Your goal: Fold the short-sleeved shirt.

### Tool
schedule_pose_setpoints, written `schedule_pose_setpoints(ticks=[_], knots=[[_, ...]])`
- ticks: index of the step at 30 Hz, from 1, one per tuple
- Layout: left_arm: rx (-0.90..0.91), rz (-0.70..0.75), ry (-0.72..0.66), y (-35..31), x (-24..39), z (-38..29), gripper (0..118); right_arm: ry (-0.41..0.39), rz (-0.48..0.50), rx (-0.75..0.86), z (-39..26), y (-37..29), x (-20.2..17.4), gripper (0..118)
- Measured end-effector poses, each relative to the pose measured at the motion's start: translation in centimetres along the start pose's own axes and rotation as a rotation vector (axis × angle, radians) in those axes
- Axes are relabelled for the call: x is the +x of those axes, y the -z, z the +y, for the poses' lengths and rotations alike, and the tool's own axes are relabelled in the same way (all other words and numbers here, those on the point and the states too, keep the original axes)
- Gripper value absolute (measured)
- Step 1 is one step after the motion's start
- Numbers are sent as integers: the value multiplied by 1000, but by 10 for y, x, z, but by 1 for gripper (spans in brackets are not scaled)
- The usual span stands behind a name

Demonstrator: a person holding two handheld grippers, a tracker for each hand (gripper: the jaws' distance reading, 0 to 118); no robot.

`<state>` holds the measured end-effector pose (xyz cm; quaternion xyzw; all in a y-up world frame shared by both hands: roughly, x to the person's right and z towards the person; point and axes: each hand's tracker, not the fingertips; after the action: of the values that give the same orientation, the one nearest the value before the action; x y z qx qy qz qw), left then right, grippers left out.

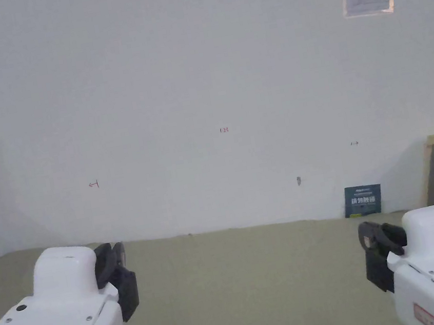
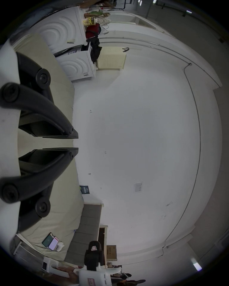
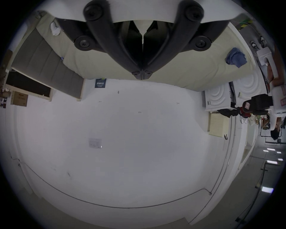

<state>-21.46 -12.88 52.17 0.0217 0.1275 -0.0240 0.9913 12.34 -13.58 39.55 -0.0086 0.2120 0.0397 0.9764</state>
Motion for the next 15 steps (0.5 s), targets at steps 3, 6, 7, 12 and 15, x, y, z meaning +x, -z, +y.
schedule_pose_setpoints(ticks=[3, 6, 7, 12, 15], knots=[[10, 35, -23, -6, -3, -6, 11, 95, -22, 23, -1, -3, 5, 0], [-12, 44, -9, -1, -10, -8, 11, 89, -5, 20, 0, 2, 6, 0], [-12, 64, 5, 0, -11, -8, 11, 67, -28, 22, 1, 4, 4, 0], [-33, 49, -10, 8, -14, -6, 11, 60, -8, 9, 3, 13, -5, 1], [-41, 39, 10, 10, -9, -5, 11, 41, -6, 0, -2, 15, -10, 1]])
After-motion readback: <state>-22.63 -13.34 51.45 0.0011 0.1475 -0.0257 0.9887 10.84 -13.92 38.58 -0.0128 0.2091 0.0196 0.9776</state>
